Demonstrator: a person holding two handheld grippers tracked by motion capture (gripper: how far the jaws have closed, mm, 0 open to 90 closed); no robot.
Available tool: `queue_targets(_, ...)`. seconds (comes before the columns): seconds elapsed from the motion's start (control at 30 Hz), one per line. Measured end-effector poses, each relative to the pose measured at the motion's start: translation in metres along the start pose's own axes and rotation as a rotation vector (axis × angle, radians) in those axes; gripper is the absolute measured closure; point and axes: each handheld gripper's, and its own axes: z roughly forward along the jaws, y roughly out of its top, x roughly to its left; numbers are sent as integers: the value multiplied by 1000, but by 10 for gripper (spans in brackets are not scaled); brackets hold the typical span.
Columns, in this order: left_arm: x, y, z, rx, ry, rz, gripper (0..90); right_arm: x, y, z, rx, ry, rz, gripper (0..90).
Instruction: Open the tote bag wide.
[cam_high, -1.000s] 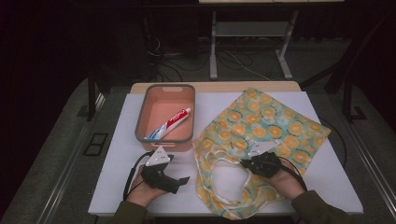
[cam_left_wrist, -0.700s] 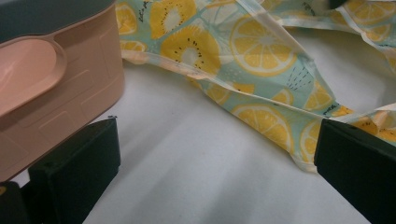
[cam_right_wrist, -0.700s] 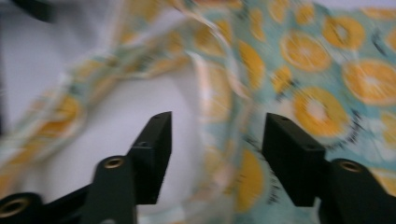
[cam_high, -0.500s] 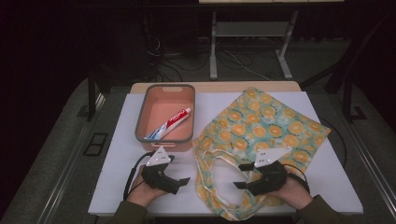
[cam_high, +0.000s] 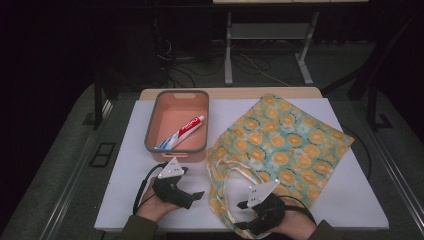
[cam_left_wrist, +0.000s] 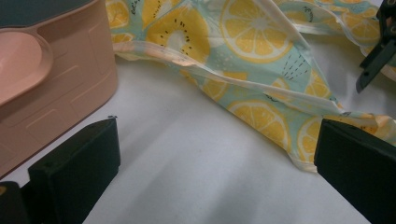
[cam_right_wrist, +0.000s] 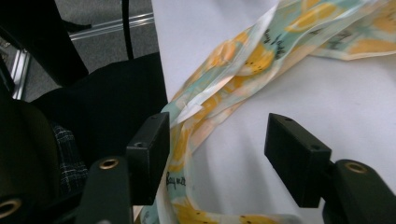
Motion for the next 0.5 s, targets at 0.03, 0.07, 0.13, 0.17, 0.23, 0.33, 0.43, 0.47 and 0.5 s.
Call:
queue_targets(0.03, 0, 0, 0, 0, 0, 0, 0, 0, 0, 0, 0, 0, 0, 415)
queue_targets(0.07, 0, 0, 0, 1, 0, 1, 0, 2, 0, 2, 1, 12, -5, 417)
queue_targets(0.13, 0, 0, 1, 1, 0, 1, 0, 3, 1, 2, -1, 24, -4, 417)
queue_targets(0.17, 0, 0, 1, 2, 0, 0, 0, 5, 2, 4, -5, 34, -16, 413)
queue_targets(0.23, 0, 0, 1, 3, -1, -1, 0, 7, 2, 5, 1, 37, -22, 411)
queue_targets(0.33, 0, 0, 1, 5, -1, -1, 0, 10, 2, 11, 23, 41, -31, 425)
queue_targets(0.43, 0, 0, 1, 3, -1, 1, 0, 9, 2, 12, 24, 25, -28, 585)
queue_targets(0.47, 0, 0, 1, 3, -2, 3, 0, 9, 2, 12, 24, 25, -28, 585)
queue_targets(0.5, 0, 0, 1, 3, -2, 2, 0, 7, 1, 10, 18, 17, -22, 643)
